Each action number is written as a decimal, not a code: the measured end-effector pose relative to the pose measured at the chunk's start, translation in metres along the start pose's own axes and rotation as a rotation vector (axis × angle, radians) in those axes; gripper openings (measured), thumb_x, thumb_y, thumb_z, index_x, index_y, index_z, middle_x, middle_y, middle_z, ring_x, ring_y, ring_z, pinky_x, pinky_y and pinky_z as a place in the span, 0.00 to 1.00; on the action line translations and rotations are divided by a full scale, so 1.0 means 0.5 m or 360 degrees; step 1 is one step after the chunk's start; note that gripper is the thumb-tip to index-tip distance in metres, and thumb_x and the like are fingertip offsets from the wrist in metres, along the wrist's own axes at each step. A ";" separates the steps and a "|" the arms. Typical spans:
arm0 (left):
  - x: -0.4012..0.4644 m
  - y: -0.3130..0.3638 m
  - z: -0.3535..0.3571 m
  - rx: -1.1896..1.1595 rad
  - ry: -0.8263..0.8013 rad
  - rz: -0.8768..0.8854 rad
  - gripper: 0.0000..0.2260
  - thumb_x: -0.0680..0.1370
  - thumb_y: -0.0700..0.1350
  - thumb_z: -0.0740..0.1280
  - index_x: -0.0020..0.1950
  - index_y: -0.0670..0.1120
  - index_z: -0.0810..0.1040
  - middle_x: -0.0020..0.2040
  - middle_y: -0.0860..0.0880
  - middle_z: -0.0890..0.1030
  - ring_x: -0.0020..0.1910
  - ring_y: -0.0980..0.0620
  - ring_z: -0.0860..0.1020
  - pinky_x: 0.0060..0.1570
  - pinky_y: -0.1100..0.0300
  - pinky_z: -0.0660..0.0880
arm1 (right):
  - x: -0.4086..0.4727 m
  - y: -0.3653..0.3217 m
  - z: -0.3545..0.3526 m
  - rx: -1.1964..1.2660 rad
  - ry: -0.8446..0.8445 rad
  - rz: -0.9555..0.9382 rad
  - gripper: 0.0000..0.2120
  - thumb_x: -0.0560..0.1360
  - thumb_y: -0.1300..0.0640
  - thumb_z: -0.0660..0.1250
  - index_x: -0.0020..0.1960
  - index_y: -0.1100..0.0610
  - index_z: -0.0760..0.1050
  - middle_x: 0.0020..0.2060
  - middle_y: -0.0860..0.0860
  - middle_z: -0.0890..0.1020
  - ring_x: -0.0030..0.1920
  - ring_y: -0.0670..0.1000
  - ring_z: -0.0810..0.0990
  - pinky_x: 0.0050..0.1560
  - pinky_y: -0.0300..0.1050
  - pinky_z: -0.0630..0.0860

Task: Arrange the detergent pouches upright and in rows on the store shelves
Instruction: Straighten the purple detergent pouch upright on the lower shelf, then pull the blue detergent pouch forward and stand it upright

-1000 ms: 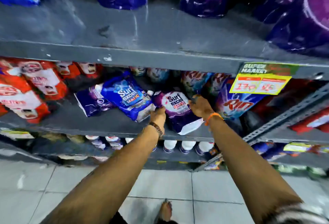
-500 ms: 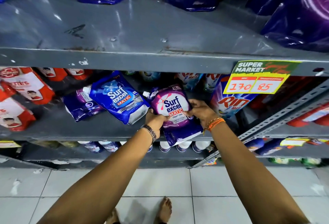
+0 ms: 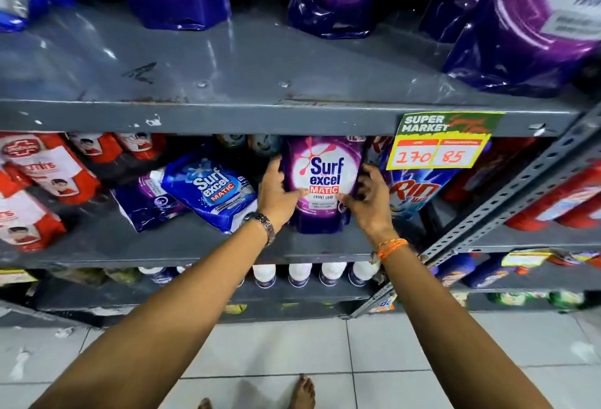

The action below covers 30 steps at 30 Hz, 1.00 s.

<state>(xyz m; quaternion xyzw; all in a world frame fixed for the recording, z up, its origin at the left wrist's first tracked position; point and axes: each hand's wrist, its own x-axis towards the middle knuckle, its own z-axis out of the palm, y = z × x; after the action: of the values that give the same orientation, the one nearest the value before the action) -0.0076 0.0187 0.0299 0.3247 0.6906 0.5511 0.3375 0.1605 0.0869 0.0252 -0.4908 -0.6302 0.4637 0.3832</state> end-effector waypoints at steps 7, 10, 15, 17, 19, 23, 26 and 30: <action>0.039 -0.025 0.032 0.0069 0.0038 0.0038 0.42 0.72 0.27 0.72 0.81 0.42 0.57 0.75 0.37 0.70 0.73 0.41 0.72 0.72 0.44 0.71 | 0.006 0.054 0.047 -0.0050 0.0259 -0.0153 0.30 0.68 0.70 0.77 0.67 0.63 0.69 0.48 0.42 0.78 0.48 0.27 0.79 0.45 0.20 0.74; 0.039 -0.037 0.034 0.0052 -0.0009 0.0075 0.41 0.73 0.24 0.70 0.81 0.41 0.56 0.72 0.36 0.73 0.71 0.41 0.74 0.70 0.43 0.73 | 0.002 0.065 0.058 -0.0078 0.0340 -0.0110 0.33 0.69 0.69 0.76 0.70 0.60 0.68 0.54 0.47 0.79 0.51 0.41 0.80 0.49 0.26 0.77; 0.013 -0.027 -0.010 0.0002 -0.0013 0.0107 0.42 0.71 0.27 0.73 0.80 0.47 0.60 0.75 0.38 0.71 0.74 0.44 0.71 0.74 0.51 0.69 | -0.031 0.051 0.068 0.0121 0.0399 -0.0052 0.38 0.69 0.73 0.75 0.73 0.57 0.63 0.64 0.58 0.78 0.63 0.54 0.79 0.61 0.50 0.81; 0.002 -0.036 -0.058 -0.0019 0.0105 0.0141 0.38 0.70 0.30 0.75 0.76 0.49 0.66 0.72 0.43 0.75 0.71 0.50 0.73 0.72 0.56 0.69 | -0.068 0.038 0.067 0.0273 0.0523 -0.0062 0.37 0.68 0.70 0.77 0.72 0.56 0.65 0.63 0.52 0.78 0.62 0.47 0.78 0.63 0.43 0.79; -0.009 -0.054 -0.128 -0.0136 0.0364 0.0097 0.32 0.71 0.29 0.74 0.71 0.47 0.72 0.67 0.45 0.79 0.64 0.52 0.77 0.66 0.59 0.73 | -0.113 0.023 0.076 0.0314 0.0685 -0.0139 0.32 0.68 0.67 0.78 0.66 0.50 0.70 0.55 0.44 0.79 0.54 0.40 0.78 0.56 0.40 0.78; -0.017 -0.109 -0.263 -0.0405 0.0879 -0.0116 0.21 0.72 0.22 0.66 0.56 0.44 0.73 0.45 0.47 0.77 0.46 0.48 0.76 0.51 0.55 0.81 | -0.147 -0.032 0.159 0.0230 0.0344 -0.0336 0.27 0.69 0.65 0.75 0.55 0.39 0.71 0.47 0.45 0.79 0.44 0.44 0.78 0.45 0.38 0.78; 0.001 -0.144 -0.314 -0.0460 0.0873 -0.0467 0.14 0.74 0.29 0.70 0.55 0.42 0.74 0.54 0.40 0.82 0.58 0.41 0.79 0.58 0.57 0.79 | -0.079 -0.078 0.268 -0.0032 -0.0216 -0.0360 0.19 0.71 0.69 0.73 0.57 0.55 0.74 0.50 0.55 0.79 0.46 0.49 0.76 0.46 0.46 0.80; 0.041 -0.165 -0.319 -0.0516 0.0748 -0.0817 0.25 0.76 0.40 0.72 0.71 0.39 0.70 0.69 0.42 0.78 0.67 0.43 0.77 0.67 0.50 0.73 | 0.046 -0.102 0.394 -0.0749 -0.0633 -0.0236 0.24 0.77 0.59 0.70 0.70 0.66 0.71 0.66 0.63 0.77 0.66 0.61 0.76 0.68 0.51 0.71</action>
<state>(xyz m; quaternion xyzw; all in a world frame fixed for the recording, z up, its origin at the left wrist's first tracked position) -0.1567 -0.0661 -0.0270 -0.0516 0.7120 0.6100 0.3440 -0.0430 0.0636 0.0205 -0.4184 -0.8169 0.3629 0.1612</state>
